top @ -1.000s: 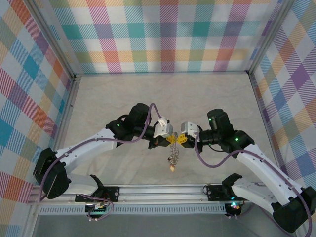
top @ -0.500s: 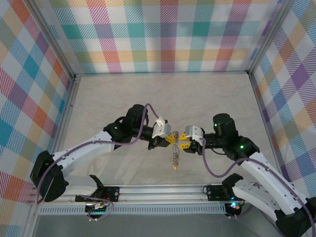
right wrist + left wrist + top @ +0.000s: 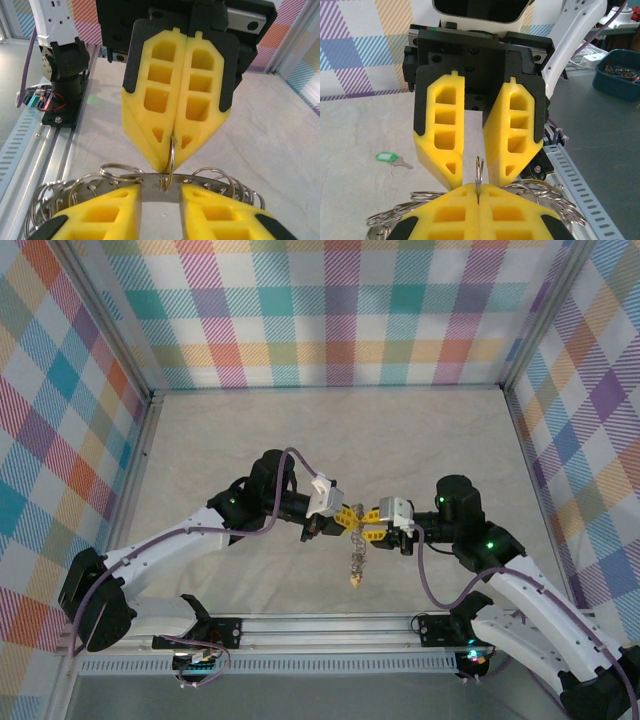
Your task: Put the keys on the keyring
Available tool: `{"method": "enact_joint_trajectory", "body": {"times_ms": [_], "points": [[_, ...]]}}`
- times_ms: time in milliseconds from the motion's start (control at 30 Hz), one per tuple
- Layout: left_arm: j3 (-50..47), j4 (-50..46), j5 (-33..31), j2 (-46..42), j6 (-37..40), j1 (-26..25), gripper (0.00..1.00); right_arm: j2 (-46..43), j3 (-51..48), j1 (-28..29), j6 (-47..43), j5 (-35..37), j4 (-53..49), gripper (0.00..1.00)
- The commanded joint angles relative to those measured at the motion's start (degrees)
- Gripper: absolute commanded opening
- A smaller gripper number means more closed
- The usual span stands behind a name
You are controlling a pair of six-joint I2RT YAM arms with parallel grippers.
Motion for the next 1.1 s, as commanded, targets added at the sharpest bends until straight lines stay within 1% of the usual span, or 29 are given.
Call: {"method": "enact_joint_trajectory", "body": {"times_ms": [0, 200, 433, 600, 833, 967, 1067], "points": [[-0.77, 5.21, 2.50, -1.28, -1.11, 0.39, 0.00, -0.51, -0.27, -0.17, 0.17, -2.74, 3.58, 0.22], [-1.30, 6.39, 3.07, -1.33, -1.73, 0.32, 0.00, -0.47, -0.92, -0.17, 1.11, -2.73, 5.67, 0.19], [-1.44, 6.71, 2.17, -0.96, -1.74, 0.38, 0.00, -0.27, -0.92, -0.17, 1.66, -2.48, 7.42, 0.20], [-1.55, 6.59, 1.77, -0.72, -1.56, 0.27, 0.00, -0.13, -1.35, -0.21, 2.91, -2.00, 9.17, 0.18], [-1.56, 5.49, 1.70, -0.46, -0.64, 0.13, 0.00, -0.03, -2.15, -0.17, 4.41, -2.59, 10.89, 0.18], [-1.80, 5.71, 1.33, -0.68, -0.60, 0.19, 0.00, 0.49, -2.15, -0.21, 4.39, -3.03, 10.76, 0.11], [-1.96, 5.62, 0.91, -0.72, -0.59, 0.13, 0.00, 0.75, -2.18, -0.17, 4.39, -3.11, 11.02, 0.08]]}}
